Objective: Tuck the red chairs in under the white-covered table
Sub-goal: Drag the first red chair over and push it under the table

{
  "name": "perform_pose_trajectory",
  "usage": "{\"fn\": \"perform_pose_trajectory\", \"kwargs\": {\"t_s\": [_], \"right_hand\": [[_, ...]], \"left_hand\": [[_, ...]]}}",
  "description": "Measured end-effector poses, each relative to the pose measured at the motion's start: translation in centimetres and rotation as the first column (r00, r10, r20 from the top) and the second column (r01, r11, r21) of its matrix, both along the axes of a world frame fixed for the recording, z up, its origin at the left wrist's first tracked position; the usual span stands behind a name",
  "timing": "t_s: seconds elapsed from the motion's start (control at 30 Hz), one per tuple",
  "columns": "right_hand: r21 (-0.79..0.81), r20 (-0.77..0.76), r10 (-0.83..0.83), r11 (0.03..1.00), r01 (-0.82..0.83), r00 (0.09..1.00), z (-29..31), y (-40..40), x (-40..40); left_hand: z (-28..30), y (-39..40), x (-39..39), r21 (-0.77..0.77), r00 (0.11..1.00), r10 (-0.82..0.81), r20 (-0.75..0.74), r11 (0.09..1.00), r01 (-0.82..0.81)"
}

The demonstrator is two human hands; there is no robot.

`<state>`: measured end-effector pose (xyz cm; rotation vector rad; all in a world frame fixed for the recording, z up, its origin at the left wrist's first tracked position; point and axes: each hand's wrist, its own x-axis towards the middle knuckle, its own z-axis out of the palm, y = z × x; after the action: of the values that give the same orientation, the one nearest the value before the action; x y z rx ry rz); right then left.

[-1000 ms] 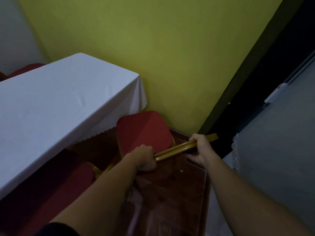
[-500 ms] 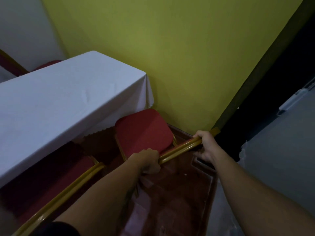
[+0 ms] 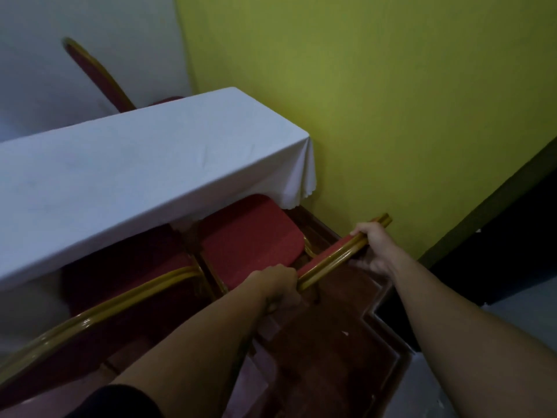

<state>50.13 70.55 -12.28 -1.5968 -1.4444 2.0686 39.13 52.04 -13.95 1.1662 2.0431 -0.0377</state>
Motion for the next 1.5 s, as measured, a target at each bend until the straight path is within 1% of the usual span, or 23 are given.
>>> {"fn": "perform_pose_trajectory", "kwargs": {"t_s": [0.23, 0.43, 0.67, 0.83, 0.93, 1.2, 1.33, 1.5], "right_hand": [[0.004, -0.009, 0.077, 0.997, -0.077, 0.997, 0.1, 1.1, -3.2], [-0.007, -0.031, 0.075, 0.997, -0.075, 0.997, -0.2, 2.4, -5.9], [-0.028, -0.051, 0.132, 0.991, -0.134, 0.99, -0.2, 2.4, -11.0], [-0.013, -0.089, 0.11, 0.994, -0.112, 0.99, -1.3, 3.4, -13.9], [-0.005, -0.074, 0.111, 0.994, -0.112, 0.991, -1.5, 4.1, -15.1], [-0.023, -0.142, 0.093, 0.995, -0.097, 0.985, -2.7, 6.0, -18.5], [-0.008, -0.189, 0.096, 0.995, -0.1, 0.977, -2.9, 6.1, -20.3], [0.0, -0.173, 0.082, 0.997, -0.083, 0.982, -2.4, 5.9, -20.3]], "left_hand": [[0.0, 0.1, -1.3, 0.011, 0.982, 0.179, 0.055, 0.984, -0.18], [0.0, 1.0, -3.4, 0.007, 0.961, 0.259, 0.092, 0.965, -0.261], [0.1, 0.4, -8.1, 0.046, 0.916, 0.374, 0.144, 0.922, -0.384], [-0.5, 1.0, -10.7, 0.046, 0.887, 0.422, 0.189, 0.898, -0.437], [-0.5, 1.7, -11.7, 0.059, 0.88, 0.429, 0.201, 0.892, -0.448], [-1.4, 3.2, -14.4, 0.09, 0.872, 0.46, 0.169, 0.874, -0.478], [-1.8, 3.4, -15.9, 0.101, 0.827, 0.522, 0.21, 0.83, -0.549], [-2.6, 3.3, -15.5, 0.142, 0.836, 0.522, 0.17, 0.826, -0.545]]}}
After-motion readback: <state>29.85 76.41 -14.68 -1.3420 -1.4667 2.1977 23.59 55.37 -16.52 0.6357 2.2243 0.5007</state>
